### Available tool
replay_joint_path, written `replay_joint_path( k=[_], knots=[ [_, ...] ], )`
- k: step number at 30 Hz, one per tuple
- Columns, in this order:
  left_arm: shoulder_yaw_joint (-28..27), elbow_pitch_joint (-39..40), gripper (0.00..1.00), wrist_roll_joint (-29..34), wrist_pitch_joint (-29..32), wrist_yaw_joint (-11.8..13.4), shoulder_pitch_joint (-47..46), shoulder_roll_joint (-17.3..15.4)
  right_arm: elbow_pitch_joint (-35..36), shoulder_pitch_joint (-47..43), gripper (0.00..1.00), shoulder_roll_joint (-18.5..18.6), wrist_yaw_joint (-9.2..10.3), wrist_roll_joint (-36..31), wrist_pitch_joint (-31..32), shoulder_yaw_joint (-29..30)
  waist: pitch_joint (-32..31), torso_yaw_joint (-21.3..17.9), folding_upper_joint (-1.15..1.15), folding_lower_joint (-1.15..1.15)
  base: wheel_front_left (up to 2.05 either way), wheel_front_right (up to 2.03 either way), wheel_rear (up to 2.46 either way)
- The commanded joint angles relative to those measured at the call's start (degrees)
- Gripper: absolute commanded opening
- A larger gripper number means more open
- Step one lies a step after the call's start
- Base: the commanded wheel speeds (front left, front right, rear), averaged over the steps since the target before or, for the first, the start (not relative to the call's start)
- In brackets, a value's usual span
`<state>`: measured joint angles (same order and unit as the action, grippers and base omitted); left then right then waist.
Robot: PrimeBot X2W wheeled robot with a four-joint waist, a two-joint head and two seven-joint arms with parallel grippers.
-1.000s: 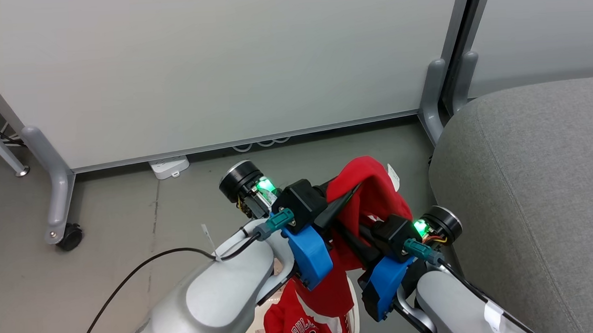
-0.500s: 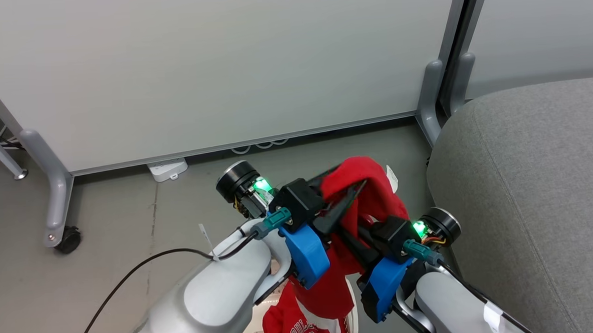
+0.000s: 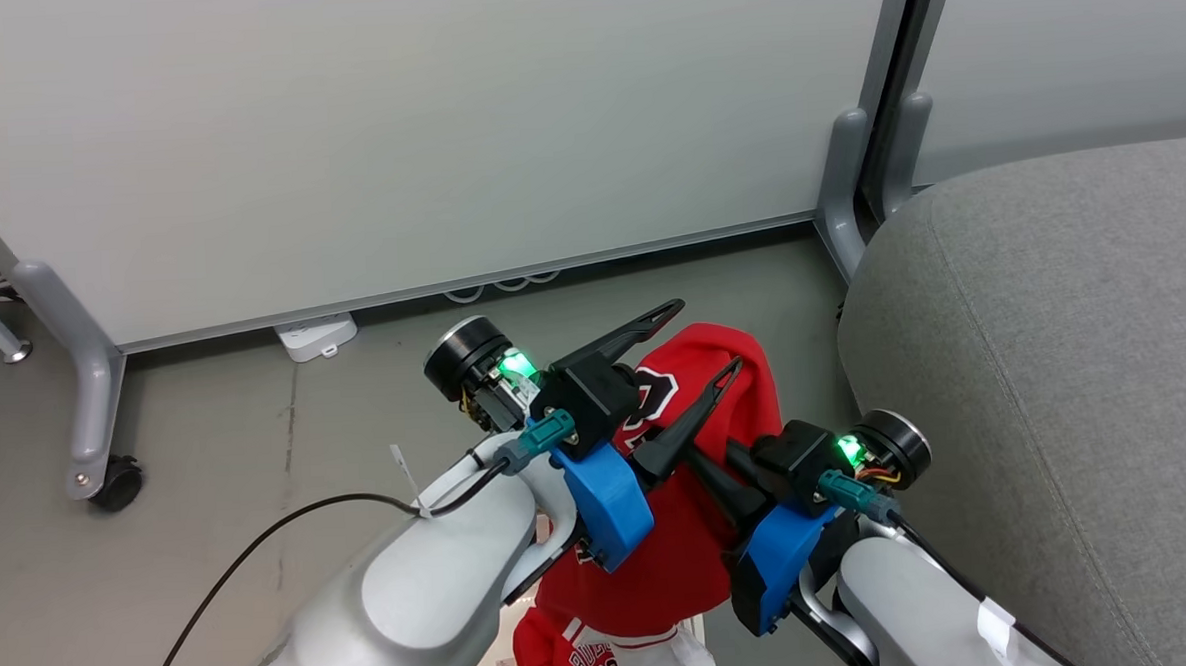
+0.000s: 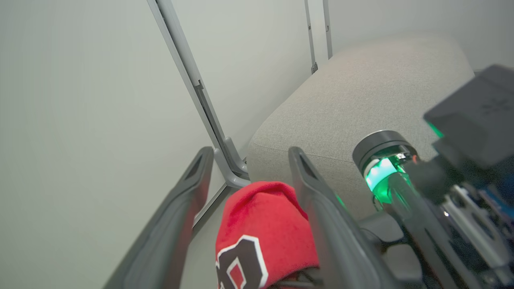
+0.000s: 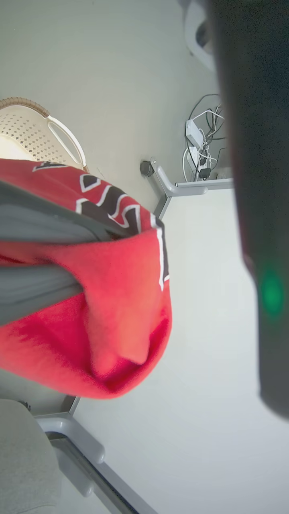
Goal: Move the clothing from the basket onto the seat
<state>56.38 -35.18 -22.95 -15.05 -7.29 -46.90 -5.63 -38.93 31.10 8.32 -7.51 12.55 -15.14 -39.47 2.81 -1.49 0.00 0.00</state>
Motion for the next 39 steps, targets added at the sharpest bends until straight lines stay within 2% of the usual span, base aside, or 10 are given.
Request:
replay_joint_path(
  k=[1,13,17,30,39],
  knots=[
    [-0.14,0.10,1.00,0.37,-0.19,0.06,0.07,-0.36,0.37,-0.53,0.00,0.10,0.04,0.06,-0.02,0.48,0.42,-0.69,0.00,0.00,0.00,0.00,0.00],
    [-0.10,0.46,1.00,0.68,-0.19,0.13,-0.60,-1.06,2.91,-1.10,0.00,0.59,0.05,-1.33,-0.02,6.57,3.11,-6.99,0.00,0.00,0.00,0.00,0.00],
    [0.19,0.61,1.00,0.79,-0.19,0.13,-1.11,-1.30,4.24,-1.36,0.00,0.75,0.04,-2.18,-0.02,10.59,4.75,-10.32,0.00,0.00,0.00,0.00,0.00],
    [1.59,0.35,1.00,0.95,-0.17,-0.01,-2.11,-1.80,8.25,-3.69,0.00,0.32,0.04,-4.26,-0.02,21.19,8.08,-17.66,0.00,0.00,0.00,0.00,0.00],
    [3.39,0.21,1.00,0.50,0.03,-0.12,-2.74,-1.53,10.29,-6.17,0.00,-0.72,0.04,-5.69,-0.02,26.88,10.15,-21.47,0.00,0.00,0.00,0.00,0.00]
  ],
)
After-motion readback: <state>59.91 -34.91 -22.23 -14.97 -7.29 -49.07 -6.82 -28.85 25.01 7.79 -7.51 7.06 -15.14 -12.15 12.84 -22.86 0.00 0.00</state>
